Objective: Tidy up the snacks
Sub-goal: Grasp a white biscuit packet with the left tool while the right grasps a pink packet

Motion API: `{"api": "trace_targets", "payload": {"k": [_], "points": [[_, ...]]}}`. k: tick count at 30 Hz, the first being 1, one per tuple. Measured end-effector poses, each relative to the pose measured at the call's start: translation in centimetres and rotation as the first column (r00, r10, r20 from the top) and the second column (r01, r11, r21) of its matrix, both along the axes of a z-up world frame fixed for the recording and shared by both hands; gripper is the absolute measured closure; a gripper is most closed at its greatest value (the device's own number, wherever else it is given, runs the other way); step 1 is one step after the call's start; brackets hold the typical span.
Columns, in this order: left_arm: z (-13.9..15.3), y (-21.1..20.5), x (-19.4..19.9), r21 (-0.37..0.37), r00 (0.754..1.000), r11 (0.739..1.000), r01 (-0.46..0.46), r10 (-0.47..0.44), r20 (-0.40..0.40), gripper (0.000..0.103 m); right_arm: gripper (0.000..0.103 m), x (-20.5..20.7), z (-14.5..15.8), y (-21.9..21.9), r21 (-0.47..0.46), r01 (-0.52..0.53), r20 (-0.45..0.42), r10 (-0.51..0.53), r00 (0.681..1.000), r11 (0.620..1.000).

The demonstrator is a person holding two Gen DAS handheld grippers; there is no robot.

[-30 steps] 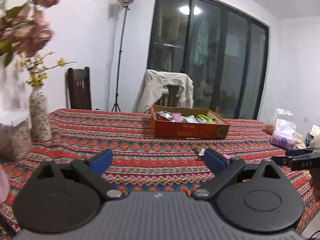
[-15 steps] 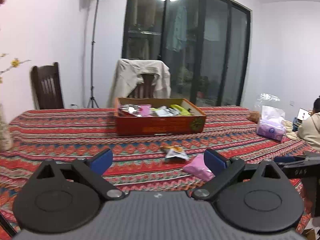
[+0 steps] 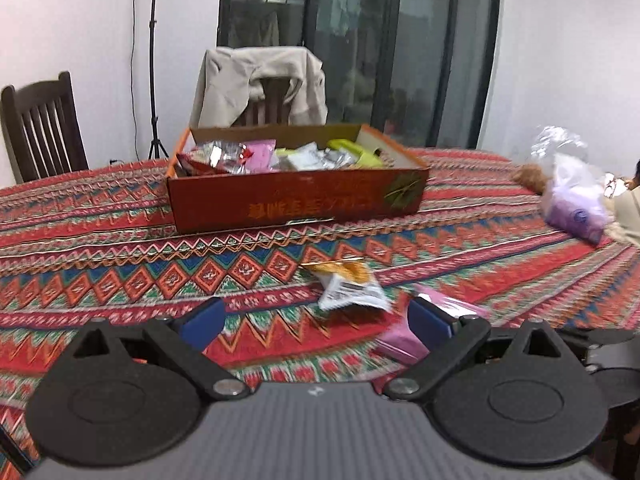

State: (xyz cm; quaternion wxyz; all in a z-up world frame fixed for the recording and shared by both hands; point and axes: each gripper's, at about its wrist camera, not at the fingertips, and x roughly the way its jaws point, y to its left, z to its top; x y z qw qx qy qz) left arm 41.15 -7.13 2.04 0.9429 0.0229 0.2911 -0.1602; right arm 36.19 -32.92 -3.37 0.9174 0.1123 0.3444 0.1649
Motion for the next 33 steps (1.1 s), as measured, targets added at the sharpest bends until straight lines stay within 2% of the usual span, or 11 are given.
{"api": "trace_targets", "payload": {"k": [4,7,11,14,16,19,22,27,29,30,33], "points": [[-1.2,0.3,3.6,0.019,0.999,0.999,-0.033,0.033,-0.002,0.004,0.016,3.3,-0.3,1.1,-0.018,0.056,0.033,-0.055,0.998,0.998],[-1.5,0.6,5.2,0.009,0.999,0.999,-0.046,0.046,-0.010,0.004,0.034,5.1,-0.3,2.1,-0.125,0.078,0.062,-0.071,0.996,0.989],[-2.3,-1.4,5.9,-0.028,0.999,1.000,-0.009,0.007,-0.048,0.004,0.037,5.9,0.0,0.6,-0.192,0.099,0.089,-0.083,0.993,0.976],[-3.8,-4.3,6.0,0.013,0.998,0.999,0.033,-0.032,-0.062,0.005,0.038,6.3,0.0,-1.7,-0.221,0.112,0.090,-0.094,0.991,0.969],[-4.5,-5.4,6.5,0.049,0.997,0.999,0.011,-0.008,-0.076,0.011,0.041,6.6,0.0,-3.0,-0.205,0.134,0.080,-0.119,0.990,0.970],[-4.9,-5.6,6.6,0.073,0.998,0.997,0.005,0.000,-0.066,0.041,0.044,6.4,-0.2,-4.1,-0.174,0.131,0.080,-0.118,0.990,0.976],[-4.3,-4.9,6.1,0.061,0.998,0.998,0.001,0.003,-0.070,0.079,0.046,6.0,-0.2,-4.2,-0.169,0.125,0.092,-0.111,0.990,0.978],[-2.3,-3.3,3.6,0.023,0.998,0.998,-0.054,0.055,-0.023,0.080,0.048,4.3,1.2,-3.2,-0.185,0.083,0.145,-0.056,0.988,0.979],[-0.7,-2.5,1.7,0.002,0.998,0.998,-0.064,0.064,0.007,0.080,0.070,2.8,2.1,-3.1,-0.189,0.072,0.171,-0.040,0.985,0.979],[0.1,-2.1,0.6,-0.013,0.997,0.998,-0.068,0.068,0.022,0.080,0.098,2.0,2.6,-3.0,-0.193,0.063,0.182,-0.027,0.983,0.979],[2.7,-1.0,-3.7,-0.035,0.992,0.996,-0.085,0.088,0.093,0.080,0.093,-0.8,4.4,-3.2,-0.195,0.049,0.222,-0.005,0.975,0.980]]}}
